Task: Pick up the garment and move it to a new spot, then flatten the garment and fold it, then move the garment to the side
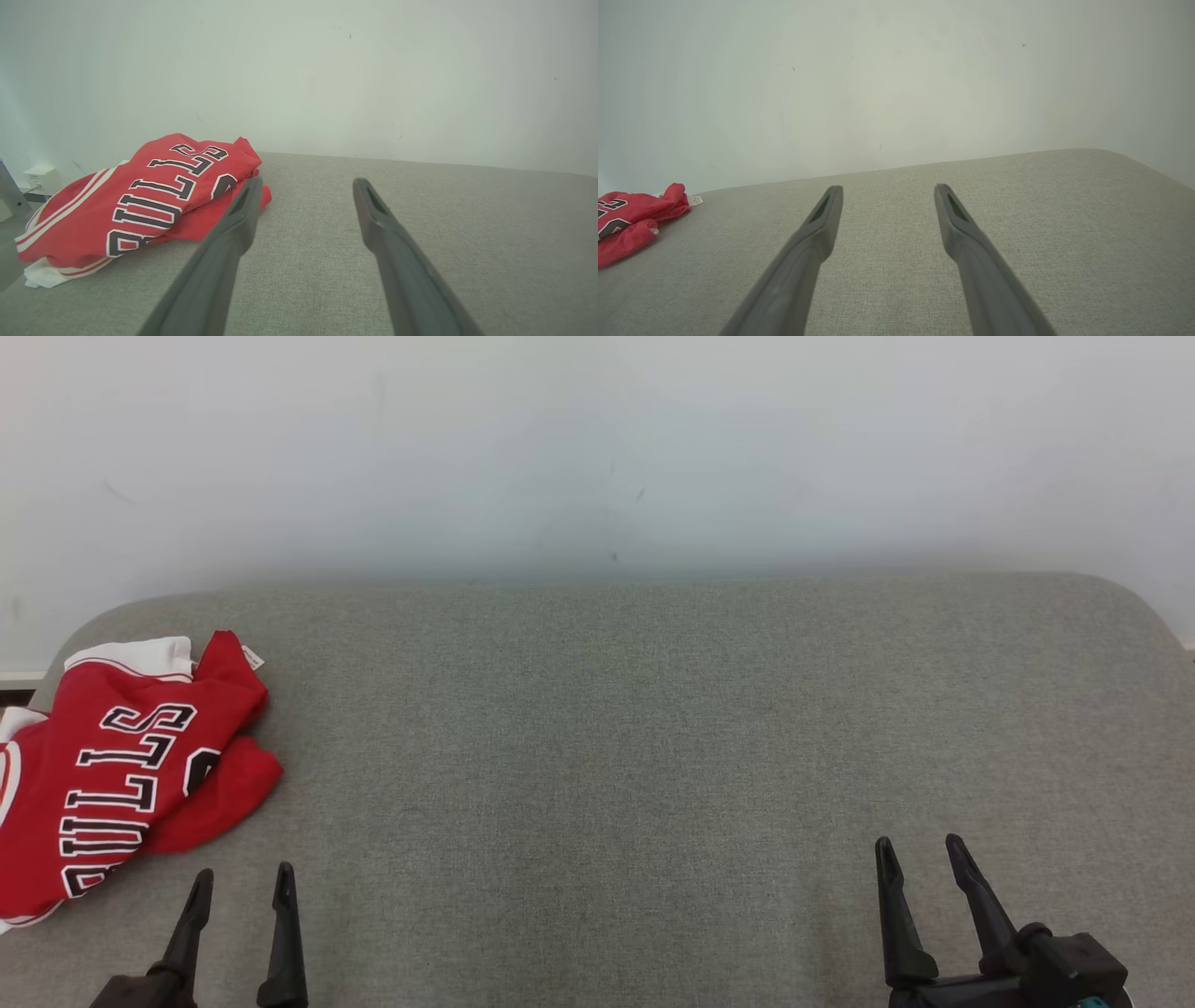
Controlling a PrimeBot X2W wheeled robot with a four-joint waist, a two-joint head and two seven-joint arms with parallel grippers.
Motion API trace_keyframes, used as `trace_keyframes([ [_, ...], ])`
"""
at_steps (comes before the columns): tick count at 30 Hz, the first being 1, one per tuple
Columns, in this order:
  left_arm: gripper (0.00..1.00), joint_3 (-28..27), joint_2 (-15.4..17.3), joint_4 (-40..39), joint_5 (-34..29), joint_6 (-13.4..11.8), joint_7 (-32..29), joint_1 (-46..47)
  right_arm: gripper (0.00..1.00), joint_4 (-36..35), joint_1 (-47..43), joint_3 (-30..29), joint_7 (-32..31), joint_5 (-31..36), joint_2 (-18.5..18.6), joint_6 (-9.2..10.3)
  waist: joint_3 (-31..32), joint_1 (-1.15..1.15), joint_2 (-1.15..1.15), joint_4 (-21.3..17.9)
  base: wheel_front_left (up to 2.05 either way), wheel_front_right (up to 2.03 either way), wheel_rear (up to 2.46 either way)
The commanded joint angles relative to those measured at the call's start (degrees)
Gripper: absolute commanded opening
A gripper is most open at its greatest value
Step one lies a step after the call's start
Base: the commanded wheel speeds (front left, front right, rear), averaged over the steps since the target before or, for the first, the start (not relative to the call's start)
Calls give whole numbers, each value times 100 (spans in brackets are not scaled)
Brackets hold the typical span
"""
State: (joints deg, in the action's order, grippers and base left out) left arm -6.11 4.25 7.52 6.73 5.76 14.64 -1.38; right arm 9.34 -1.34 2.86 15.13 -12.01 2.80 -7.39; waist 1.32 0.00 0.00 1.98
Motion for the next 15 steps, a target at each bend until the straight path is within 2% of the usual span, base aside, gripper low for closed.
trace_keyframes([
  [1,100,-15,52,-25,0,-45,-25,4,100,23,-23,13,4,-31,15,-19,-1,0,0,4,0,0,0],
  [15,100,49,113,-228,43,-144,-276,-33,100,79,-4,37,-71,5,15,-19,-2,0,0,15,0,0,0],
])
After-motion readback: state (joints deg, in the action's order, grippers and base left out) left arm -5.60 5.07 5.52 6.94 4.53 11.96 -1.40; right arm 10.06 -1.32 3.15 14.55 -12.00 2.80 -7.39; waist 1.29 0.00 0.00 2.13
